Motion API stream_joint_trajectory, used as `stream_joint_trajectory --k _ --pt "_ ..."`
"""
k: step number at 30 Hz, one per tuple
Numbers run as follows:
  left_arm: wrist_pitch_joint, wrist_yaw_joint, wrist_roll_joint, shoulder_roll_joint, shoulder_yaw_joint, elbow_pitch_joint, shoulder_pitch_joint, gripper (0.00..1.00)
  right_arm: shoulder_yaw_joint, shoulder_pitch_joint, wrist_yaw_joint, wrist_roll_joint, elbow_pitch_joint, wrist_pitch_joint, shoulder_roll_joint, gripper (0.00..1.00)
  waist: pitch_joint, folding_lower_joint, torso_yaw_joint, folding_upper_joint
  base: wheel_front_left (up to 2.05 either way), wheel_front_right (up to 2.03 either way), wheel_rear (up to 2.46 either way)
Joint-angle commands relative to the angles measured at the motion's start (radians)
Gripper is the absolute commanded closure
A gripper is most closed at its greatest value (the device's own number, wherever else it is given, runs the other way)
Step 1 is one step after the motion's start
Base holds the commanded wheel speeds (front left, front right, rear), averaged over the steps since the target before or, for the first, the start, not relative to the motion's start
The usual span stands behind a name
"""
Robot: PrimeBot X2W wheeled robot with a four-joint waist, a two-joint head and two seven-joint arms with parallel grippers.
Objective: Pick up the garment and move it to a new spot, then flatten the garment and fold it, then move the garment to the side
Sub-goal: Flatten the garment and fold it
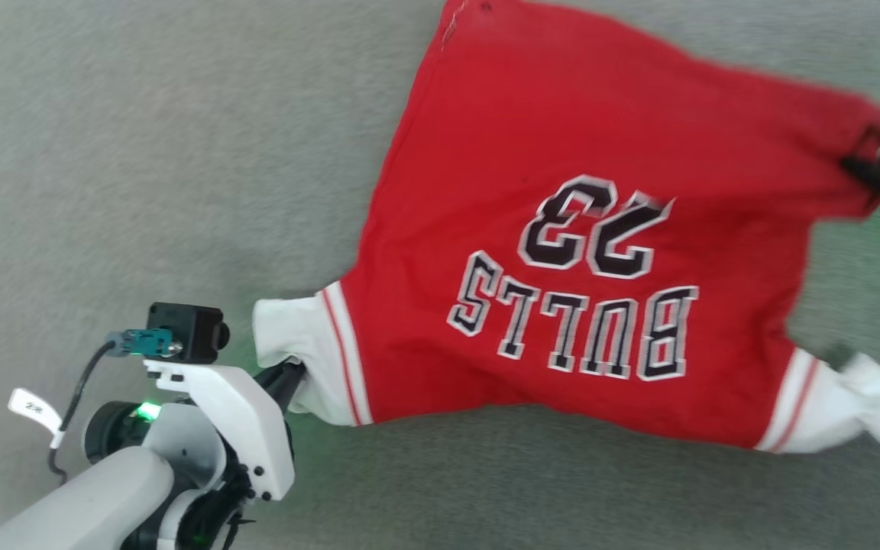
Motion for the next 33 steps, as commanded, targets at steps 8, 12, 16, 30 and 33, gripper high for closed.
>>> stream_joint_trajectory --k 8,12,16,30,33 --pt "0.012 0.026 -0.015 0.047 0.017 -0.036 0.02 1.0 -0.123 0.333 0.0 0.05 -0.267 0.045 -0.003 1.0 -0.058 0.0 -0.112 0.0 0.0 0.0 0.0" --pt "0.02 0.03 -0.015 0.053 0.017 -0.045 0.014 1.0 -0.228 0.513 0.0 0.033 -0.373 0.079 0.055 1.0 -0.061 0.0 -0.121 0.0 0.0 0.0 0.0" --pt "0.024 0.02 -0.018 0.039 0.015 -0.038 0.005 1.0 -0.288 0.657 0.0 -0.058 -0.391 0.068 0.161 1.0 -0.054 0.0 -0.118 0.0 0.0 0.0 0.0" --pt "0.004 -0.005 -0.035 0.025 0.017 0.003 0.038 1.0 -0.314 0.626 0.0 -0.133 -0.377 -0.075 0.234 0.0 -0.083 0.0 -0.096 0.0 0.0 0.0 0.0" --pt "0.001 -0.006 -0.037 0.021 0.015 0.003 0.042 1.0 -0.353 0.621 0.0 -0.121 -0.47 -0.062 0.23 0.0 -0.091 0.0 -0.086 0.0 0.0 0.0 0.0"
